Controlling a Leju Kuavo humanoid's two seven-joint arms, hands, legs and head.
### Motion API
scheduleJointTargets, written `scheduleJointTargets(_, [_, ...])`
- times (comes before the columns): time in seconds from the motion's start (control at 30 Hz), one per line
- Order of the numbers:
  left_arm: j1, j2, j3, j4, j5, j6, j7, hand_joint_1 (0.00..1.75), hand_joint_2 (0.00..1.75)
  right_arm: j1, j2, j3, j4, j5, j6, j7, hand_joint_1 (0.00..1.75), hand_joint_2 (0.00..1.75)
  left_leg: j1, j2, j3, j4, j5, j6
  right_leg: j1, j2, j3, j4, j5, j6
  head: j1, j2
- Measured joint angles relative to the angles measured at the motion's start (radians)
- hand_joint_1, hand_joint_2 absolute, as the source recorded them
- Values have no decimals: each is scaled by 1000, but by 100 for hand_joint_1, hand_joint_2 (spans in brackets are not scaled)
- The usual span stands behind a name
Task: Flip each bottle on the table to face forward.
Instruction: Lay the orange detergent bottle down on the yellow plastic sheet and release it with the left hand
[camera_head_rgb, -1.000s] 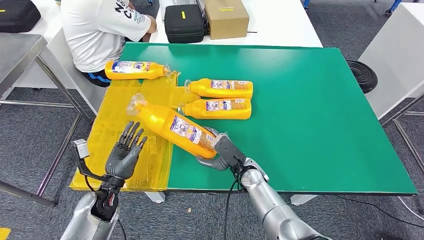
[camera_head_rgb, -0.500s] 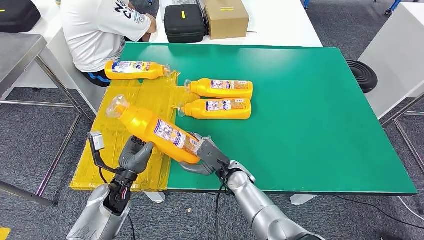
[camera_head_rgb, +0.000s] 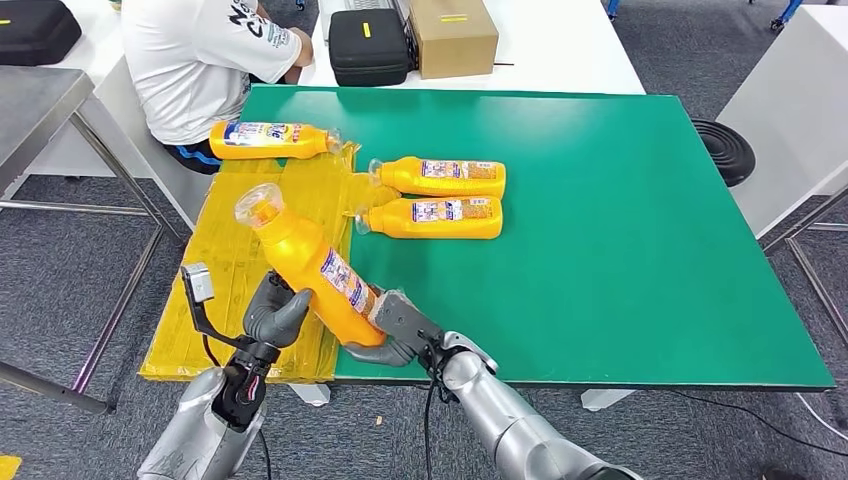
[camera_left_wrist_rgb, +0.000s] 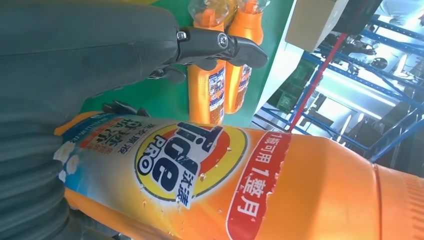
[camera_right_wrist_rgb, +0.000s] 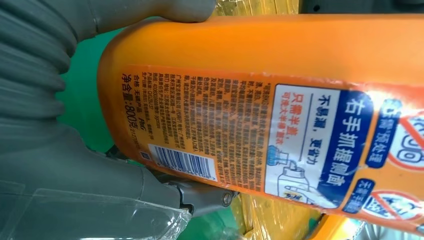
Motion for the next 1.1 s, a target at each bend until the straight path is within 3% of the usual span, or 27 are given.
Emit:
scheduleJointTargets(0.57, [-3, 0, -7, 5, 35, -35, -23, 0, 175, -3, -3, -4, 25, -87, 10, -9, 175, 175, 0, 0, 0, 0, 0, 0, 0, 0, 0, 0, 0, 0, 0, 0])
scheduleJointTargets(1.1, [15, 4, 24, 1, 60, -21, -34, 0, 175, 12, -41, -86, -18, -185, 21, -36, 175, 175, 0, 0, 0, 0, 0, 0, 0, 0, 0, 0, 0, 0, 0, 0])
